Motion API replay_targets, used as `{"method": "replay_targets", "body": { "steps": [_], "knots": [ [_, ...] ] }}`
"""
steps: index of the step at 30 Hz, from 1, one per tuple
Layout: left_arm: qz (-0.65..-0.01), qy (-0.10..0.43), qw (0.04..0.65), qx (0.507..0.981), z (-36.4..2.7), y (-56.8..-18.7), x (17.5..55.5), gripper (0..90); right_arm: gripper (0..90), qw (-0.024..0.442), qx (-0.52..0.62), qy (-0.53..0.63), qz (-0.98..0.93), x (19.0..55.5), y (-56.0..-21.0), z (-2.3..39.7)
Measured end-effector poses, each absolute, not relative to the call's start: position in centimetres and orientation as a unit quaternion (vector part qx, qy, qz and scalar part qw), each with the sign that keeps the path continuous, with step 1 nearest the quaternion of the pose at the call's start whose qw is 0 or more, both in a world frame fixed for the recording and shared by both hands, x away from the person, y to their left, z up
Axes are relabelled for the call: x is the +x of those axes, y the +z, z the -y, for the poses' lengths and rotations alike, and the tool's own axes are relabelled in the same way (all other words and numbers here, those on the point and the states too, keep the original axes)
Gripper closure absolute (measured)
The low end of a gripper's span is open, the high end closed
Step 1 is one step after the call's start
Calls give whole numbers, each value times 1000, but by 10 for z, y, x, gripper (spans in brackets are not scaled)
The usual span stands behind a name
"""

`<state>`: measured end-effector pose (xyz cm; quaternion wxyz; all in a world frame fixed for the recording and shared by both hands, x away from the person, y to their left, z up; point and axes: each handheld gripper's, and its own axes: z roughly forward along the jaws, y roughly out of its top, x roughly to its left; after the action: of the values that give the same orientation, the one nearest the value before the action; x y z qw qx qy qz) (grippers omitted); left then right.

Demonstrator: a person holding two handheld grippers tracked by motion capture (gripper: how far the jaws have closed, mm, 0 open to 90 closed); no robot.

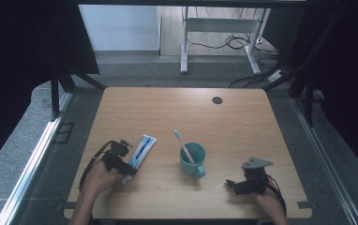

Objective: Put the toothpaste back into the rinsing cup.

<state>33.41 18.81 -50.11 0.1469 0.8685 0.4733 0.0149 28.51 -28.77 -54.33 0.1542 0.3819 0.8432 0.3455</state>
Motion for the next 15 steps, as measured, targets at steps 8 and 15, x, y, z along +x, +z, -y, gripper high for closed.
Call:
{"method": "replay_targets", "body": {
  "steps": [8,15],
  "knots": [
    [-473,1,110,874,-178,-495,353,191,0,155,382,345,-843,285,-543,288],
    [-472,-8,89,877,-166,-494,366,224,0,155,382,345,-843,285,-543,288]
  ]
}}
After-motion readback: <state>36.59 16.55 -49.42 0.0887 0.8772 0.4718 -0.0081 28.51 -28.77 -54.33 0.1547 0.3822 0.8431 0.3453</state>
